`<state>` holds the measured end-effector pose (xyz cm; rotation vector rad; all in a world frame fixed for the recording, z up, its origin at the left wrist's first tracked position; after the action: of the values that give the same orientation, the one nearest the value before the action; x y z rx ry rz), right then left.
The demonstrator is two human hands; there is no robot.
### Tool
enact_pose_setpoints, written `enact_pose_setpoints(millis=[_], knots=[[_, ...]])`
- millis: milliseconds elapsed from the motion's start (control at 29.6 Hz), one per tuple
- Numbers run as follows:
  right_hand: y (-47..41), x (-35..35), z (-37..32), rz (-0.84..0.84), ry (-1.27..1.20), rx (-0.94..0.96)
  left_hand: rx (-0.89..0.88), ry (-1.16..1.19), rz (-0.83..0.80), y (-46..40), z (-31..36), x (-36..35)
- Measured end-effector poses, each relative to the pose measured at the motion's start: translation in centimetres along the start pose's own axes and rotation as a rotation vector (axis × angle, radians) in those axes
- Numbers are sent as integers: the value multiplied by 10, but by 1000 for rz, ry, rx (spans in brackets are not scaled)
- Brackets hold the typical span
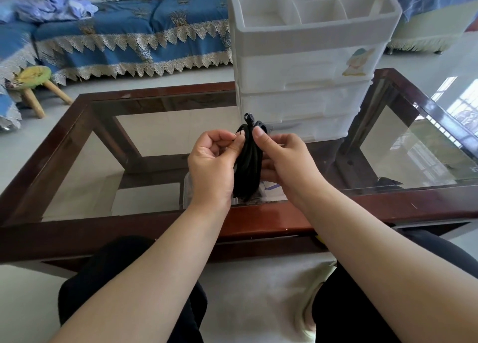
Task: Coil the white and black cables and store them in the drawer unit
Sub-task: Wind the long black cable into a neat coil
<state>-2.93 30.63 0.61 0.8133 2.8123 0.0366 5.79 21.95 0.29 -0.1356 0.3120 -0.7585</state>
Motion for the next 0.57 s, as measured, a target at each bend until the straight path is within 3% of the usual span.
enact_pose_setpoints(millis=[135,304,405,473,574], knots=[[-6,6,-2,-71,-93,-64,-70,-81,-82,-1,3,2],[-9,17,-4,-248,-372,-438,-153,-354,-276,1,15,-4],[-8,23,-5,-475,-391,-656,-179,-343,-470,3,22,-8],[-5,22,0,-600,-394,-705,-154,-323,-607,6,21,-10],[-6,25,8,-528,-312,-706,-96,-309,-739,8,18,-13]])
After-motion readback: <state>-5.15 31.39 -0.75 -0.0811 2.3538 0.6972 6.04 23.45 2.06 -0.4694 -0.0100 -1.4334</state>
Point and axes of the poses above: each hand's wrist, its own y-axis away from the middle knuckle, its own x-axis out of the back of the hand, z = x × y, the point moved 3 cm from there along -y, towards the middle knuckle, and after that the axes turned 15 degrees about -z, right-handed, at the moved point
